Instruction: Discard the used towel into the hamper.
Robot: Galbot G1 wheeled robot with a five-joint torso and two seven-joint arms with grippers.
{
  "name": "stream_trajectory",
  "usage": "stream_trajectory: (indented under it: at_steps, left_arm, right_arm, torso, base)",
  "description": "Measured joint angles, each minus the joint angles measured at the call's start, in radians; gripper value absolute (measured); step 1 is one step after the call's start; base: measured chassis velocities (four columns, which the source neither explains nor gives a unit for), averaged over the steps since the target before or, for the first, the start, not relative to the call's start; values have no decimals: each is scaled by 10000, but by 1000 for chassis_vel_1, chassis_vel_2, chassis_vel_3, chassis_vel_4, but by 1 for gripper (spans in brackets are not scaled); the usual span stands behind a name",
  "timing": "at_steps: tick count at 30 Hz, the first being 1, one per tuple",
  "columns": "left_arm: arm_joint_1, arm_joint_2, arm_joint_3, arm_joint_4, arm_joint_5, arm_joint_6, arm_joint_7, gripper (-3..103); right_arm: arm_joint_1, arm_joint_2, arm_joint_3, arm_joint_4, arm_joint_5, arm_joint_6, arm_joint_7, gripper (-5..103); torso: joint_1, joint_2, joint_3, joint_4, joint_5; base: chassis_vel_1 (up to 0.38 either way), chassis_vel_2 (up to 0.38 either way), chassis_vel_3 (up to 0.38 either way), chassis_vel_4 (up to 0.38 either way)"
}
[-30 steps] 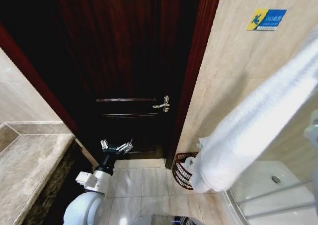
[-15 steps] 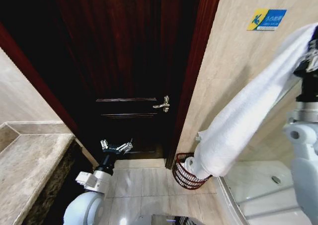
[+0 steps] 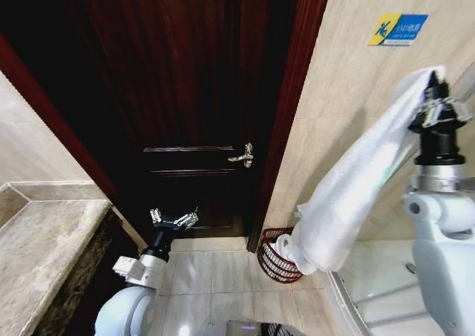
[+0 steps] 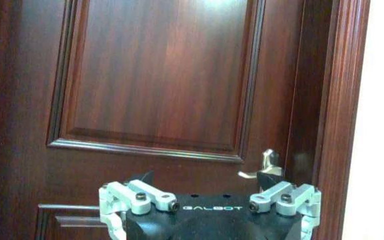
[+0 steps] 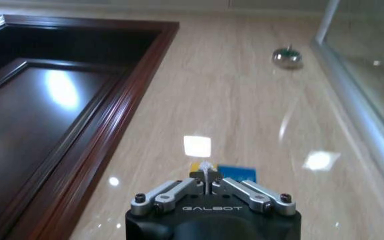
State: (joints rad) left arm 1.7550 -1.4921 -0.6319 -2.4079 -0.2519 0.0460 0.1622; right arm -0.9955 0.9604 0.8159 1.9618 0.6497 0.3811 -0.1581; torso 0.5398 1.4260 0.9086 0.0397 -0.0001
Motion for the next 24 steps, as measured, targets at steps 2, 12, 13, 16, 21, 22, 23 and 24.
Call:
stream_trajectory:
  at_steps: [2, 12, 13, 16, 21, 22, 23, 24]
  left_arm:
    - [0, 0, 0, -1, 0, 0, 0, 100]
    - [0, 0, 0, -1, 0, 0, 0, 100]
    - [0, 0, 0, 0, 0, 0, 0, 100]
    - [0, 0, 0, 0, 0, 0, 0, 100]
    - [0, 0, 0, 0, 0, 0, 0, 100]
    - [0, 0, 0, 0, 0, 0, 0, 100]
    - [0, 0, 0, 0, 0, 0, 0, 100]
    - [0, 0, 0, 0, 0, -1, 0, 100]
  right_arm:
    - [116, 127, -325, -167, -57, 104, -57, 2]
    - [1293, 130, -1031, -1497, -423, 369, -179, 2]
    - [1506, 95, -1079, -1724, -423, 426, -229, 2]
    - [1857, 29, -1178, -2080, -416, 498, -295, 2]
    - [2277, 89, -1338, -2812, -456, 751, -507, 2]
    - [2267, 157, -1342, -2938, -492, 821, -575, 2]
    - [2267, 157, -1342, -2938, -492, 821, -575, 2]
    - [2173, 254, -1342, -3056, -519, 901, -674, 2]
  torso:
    - [0, 0, 0, -1, 2]
    - [1, -1, 1, 1, 1]
    - [1, -1, 1, 0, 2]
    - [1, 0, 0, 0, -1]
    - [1, 0, 0, 1, -2]
    - [1, 0, 1, 0, 1]
    - [1, 0, 1, 0, 1]
    - [1, -1, 1, 1, 2]
  base:
    - [0, 0, 0, 0]
    - [0, 0, 0, 0]
    - [0, 0, 0, 0]
    - [0, 0, 0, 0]
    - [0, 0, 0, 0]
    - [0, 0, 0, 0]
    - [0, 0, 0, 0]
    - [0, 0, 0, 0]
